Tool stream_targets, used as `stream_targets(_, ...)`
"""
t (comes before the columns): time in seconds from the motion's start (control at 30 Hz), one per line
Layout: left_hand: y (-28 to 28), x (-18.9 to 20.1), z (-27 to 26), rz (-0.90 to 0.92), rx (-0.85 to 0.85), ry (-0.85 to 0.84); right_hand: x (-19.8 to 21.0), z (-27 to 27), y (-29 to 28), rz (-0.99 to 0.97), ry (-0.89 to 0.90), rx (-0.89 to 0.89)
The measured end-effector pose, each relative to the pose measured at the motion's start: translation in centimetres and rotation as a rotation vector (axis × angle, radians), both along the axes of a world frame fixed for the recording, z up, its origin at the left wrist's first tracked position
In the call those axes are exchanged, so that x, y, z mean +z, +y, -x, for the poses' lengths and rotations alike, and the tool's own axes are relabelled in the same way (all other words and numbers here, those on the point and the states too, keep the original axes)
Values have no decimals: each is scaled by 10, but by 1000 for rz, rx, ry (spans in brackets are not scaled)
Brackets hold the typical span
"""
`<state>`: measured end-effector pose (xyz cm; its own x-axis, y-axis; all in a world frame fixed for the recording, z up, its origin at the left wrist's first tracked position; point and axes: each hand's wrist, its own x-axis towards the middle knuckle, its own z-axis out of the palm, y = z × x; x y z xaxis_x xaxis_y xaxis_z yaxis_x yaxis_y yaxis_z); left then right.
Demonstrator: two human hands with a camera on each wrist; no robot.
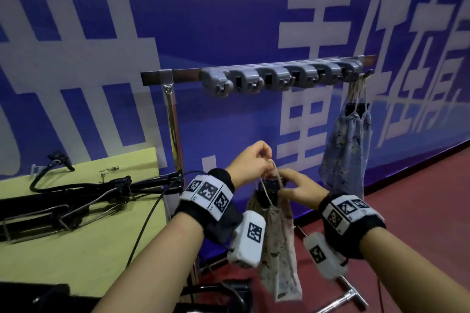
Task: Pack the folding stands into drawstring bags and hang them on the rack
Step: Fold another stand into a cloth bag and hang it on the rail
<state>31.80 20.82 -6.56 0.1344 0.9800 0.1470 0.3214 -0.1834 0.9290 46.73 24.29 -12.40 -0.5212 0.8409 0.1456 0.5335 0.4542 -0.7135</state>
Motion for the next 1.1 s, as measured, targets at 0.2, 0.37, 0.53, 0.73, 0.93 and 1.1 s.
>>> stream_targets(0.2, 9, 26, -12, -16, -4, 97, 16, -7, -5, 160, 256, 89)
stream_targets(0.37, 15, 36, -25, -10, -13, 147, 14, -15, 0, 183, 492, 79)
stream_targets(0.53, 22, 38, -41, -23, -8, 171, 10, -22, 8, 71, 479, -12)
stream_targets(0.73, 34, 40, -49, -27, -8, 234, 10, -47, 17, 120, 597, -47)
stream_targets(0.93, 46, 42, -58, -8, -10, 284, 11, -66, 32, 171, 731, -75)
stream_targets(1.1, 54, 34, -67, 36, -35, 296, 12, -76, 43, 152, 805, -153)
